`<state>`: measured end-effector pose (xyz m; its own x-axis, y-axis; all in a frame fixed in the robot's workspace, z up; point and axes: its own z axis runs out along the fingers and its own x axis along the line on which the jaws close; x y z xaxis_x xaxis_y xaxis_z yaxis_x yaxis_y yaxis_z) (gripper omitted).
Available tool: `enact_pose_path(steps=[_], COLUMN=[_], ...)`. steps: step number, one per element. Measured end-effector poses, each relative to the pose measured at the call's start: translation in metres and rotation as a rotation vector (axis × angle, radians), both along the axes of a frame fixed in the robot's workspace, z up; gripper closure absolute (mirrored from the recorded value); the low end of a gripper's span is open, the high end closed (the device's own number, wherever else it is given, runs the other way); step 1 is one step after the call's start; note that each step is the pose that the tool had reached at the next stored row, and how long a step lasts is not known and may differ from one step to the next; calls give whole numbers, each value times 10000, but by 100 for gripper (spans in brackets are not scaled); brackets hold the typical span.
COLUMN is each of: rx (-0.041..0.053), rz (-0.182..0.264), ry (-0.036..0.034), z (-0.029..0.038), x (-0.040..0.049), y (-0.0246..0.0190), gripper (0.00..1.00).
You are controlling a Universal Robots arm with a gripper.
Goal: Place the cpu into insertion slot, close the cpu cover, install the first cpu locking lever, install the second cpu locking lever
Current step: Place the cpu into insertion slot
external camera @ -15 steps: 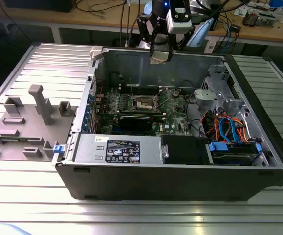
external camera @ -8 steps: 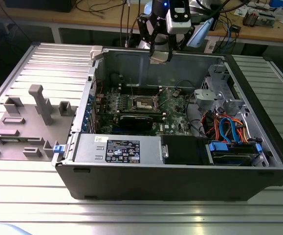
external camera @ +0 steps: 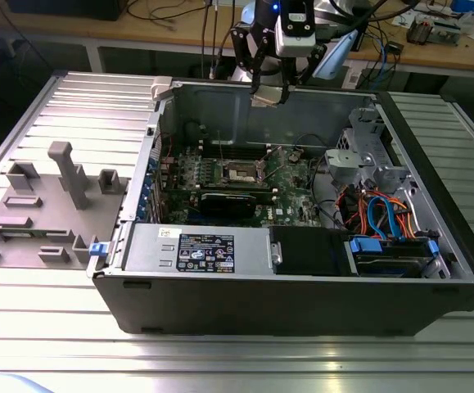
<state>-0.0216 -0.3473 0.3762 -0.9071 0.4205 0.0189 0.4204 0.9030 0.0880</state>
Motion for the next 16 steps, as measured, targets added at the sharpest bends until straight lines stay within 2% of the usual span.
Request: enact_pose_path(steps=[13, 16], rx=[0, 0], rz=[-5, -2], ry=[-1, -26], z=[0, 0], x=[-8, -30], y=[1, 0], gripper=[46, 46])
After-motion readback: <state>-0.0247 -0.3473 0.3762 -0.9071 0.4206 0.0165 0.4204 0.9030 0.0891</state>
